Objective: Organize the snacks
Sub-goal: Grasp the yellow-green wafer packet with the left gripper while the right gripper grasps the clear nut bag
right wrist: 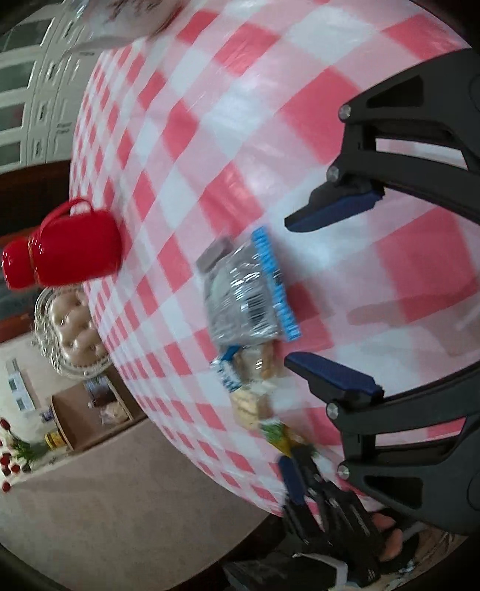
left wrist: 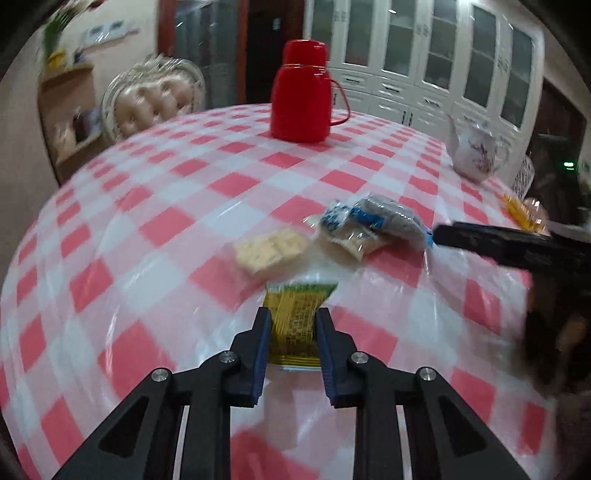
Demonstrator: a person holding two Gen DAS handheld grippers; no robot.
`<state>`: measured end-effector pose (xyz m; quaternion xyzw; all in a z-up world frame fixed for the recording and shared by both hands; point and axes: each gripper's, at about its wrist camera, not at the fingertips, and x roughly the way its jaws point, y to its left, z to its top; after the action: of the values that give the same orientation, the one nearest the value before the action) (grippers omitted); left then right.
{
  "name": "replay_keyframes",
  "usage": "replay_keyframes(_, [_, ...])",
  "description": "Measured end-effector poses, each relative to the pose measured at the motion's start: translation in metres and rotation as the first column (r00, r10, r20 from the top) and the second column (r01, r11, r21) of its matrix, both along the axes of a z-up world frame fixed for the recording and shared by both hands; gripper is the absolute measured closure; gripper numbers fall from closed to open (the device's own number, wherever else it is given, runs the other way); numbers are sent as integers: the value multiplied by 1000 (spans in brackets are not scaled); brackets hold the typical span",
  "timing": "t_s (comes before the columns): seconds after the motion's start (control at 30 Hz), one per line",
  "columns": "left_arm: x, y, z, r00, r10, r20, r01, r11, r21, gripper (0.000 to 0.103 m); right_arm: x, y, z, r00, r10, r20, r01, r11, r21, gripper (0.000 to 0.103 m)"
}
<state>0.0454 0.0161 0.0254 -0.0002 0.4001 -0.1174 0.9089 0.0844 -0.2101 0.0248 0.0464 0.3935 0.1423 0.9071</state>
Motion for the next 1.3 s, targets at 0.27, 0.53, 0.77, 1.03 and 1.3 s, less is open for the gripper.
replay_keyframes(0.27, [4, 17, -9, 999, 13, -33, -16, 995, -98, 74, 46, 28, -11, 997, 66, -33, -68, 996, -60, 21])
replay_keyframes(0.53, [5, 22, -10, 998, 56, -16, -57, 996, -75, 42, 20, 40, -12, 996, 81, -27, -85, 971, -224, 61])
replay_keyframes(0.77, [5, 21, -12, 999, 28, -32, -31, 994, -102, 42, -49, 34, 6, 982, 187, -30, -189, 970, -151, 64])
replay_keyframes(1.03, [7, 6, -15, 998, -37, -49, 33, 996, -78, 35, -48, 50, 3, 977, 211, 20, -195, 934, -299, 18])
replay_keyframes(1.3, [13, 0, -20, 994, -62, -86, 57, 997, -61, 26, 7, 43, -18, 959, 266, -98, -283, 926, -251, 16])
